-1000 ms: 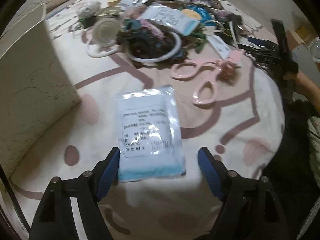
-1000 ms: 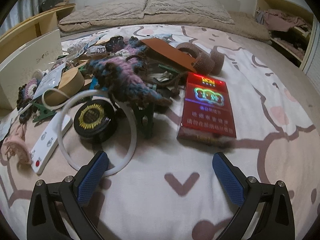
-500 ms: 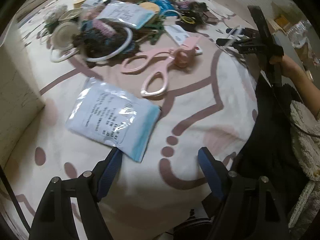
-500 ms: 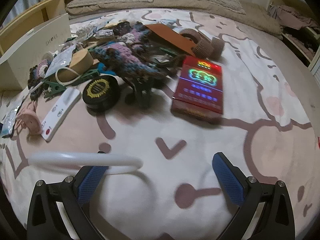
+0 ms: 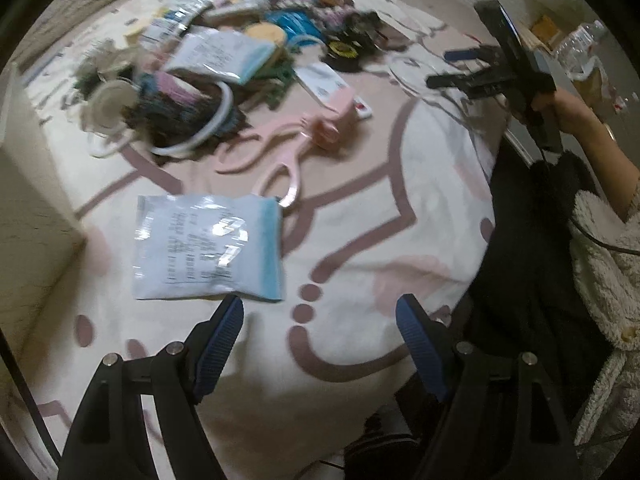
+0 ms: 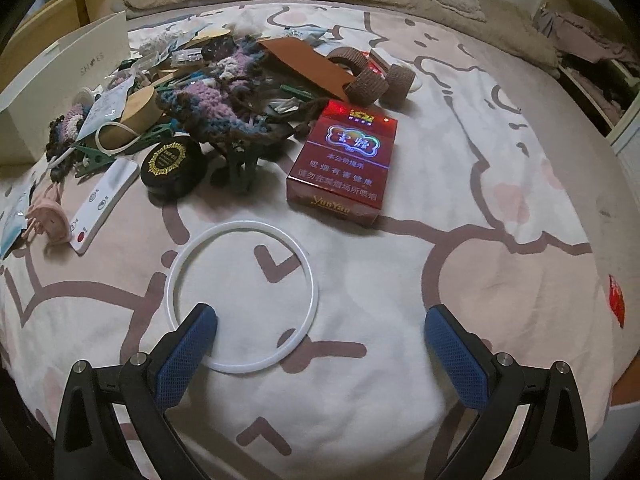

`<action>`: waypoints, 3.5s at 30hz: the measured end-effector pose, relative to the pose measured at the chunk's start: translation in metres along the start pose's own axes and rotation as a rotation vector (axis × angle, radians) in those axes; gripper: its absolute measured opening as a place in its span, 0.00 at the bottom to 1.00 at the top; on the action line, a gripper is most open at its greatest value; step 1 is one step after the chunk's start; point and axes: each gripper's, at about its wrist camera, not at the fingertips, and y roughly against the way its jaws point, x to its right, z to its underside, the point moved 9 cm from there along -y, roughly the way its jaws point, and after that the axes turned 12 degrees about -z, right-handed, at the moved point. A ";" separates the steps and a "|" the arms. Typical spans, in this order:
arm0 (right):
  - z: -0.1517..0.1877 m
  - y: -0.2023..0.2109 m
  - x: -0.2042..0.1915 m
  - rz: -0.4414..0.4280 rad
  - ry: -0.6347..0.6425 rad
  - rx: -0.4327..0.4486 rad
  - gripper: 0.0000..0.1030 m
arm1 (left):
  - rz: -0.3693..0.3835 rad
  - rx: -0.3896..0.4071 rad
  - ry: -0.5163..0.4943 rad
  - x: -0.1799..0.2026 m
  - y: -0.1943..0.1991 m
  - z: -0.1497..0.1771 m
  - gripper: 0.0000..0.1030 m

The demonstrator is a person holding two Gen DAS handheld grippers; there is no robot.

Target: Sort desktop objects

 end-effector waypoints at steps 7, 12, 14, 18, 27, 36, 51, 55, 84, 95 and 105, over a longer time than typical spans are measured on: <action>-0.010 0.004 -0.013 -0.079 0.010 0.103 1.00 | -0.231 0.129 0.068 -0.043 0.001 -0.019 0.82; -0.018 0.007 -0.021 -0.086 0.015 0.162 1.00 | -0.209 0.098 0.092 -0.045 -0.014 -0.023 0.87; -0.020 0.007 -0.024 -0.106 0.007 0.175 1.00 | -0.202 0.085 0.097 -0.047 -0.015 -0.020 0.87; -0.022 0.005 -0.026 -0.122 -0.006 0.178 1.00 | -0.192 0.062 0.075 -0.041 -0.022 -0.024 0.89; -0.019 0.001 -0.039 -0.134 0.022 0.174 1.00 | -0.196 0.035 0.068 -0.037 -0.036 -0.031 0.90; -0.010 -0.011 -0.040 -0.086 0.066 0.111 1.00 | -0.235 0.015 0.074 -0.043 -0.047 -0.028 0.90; -0.004 -0.020 -0.030 -0.079 0.014 0.135 1.00 | -0.225 0.017 0.130 -0.048 -0.056 -0.025 0.97; -0.005 -0.021 -0.029 -0.078 0.006 0.137 1.00 | -0.213 0.015 0.145 -0.049 -0.055 -0.026 0.97; -0.004 -0.022 -0.035 -0.073 -0.014 0.073 1.00 | -0.020 -0.008 0.337 -0.044 -0.050 -0.038 1.00; -0.005 -0.023 -0.037 -0.065 -0.019 0.060 1.00 | -0.039 -0.054 0.413 -0.048 -0.051 -0.040 1.00; -0.006 -0.021 -0.040 -0.060 -0.006 0.073 0.99 | -0.118 -0.092 0.396 -0.041 -0.058 -0.044 0.99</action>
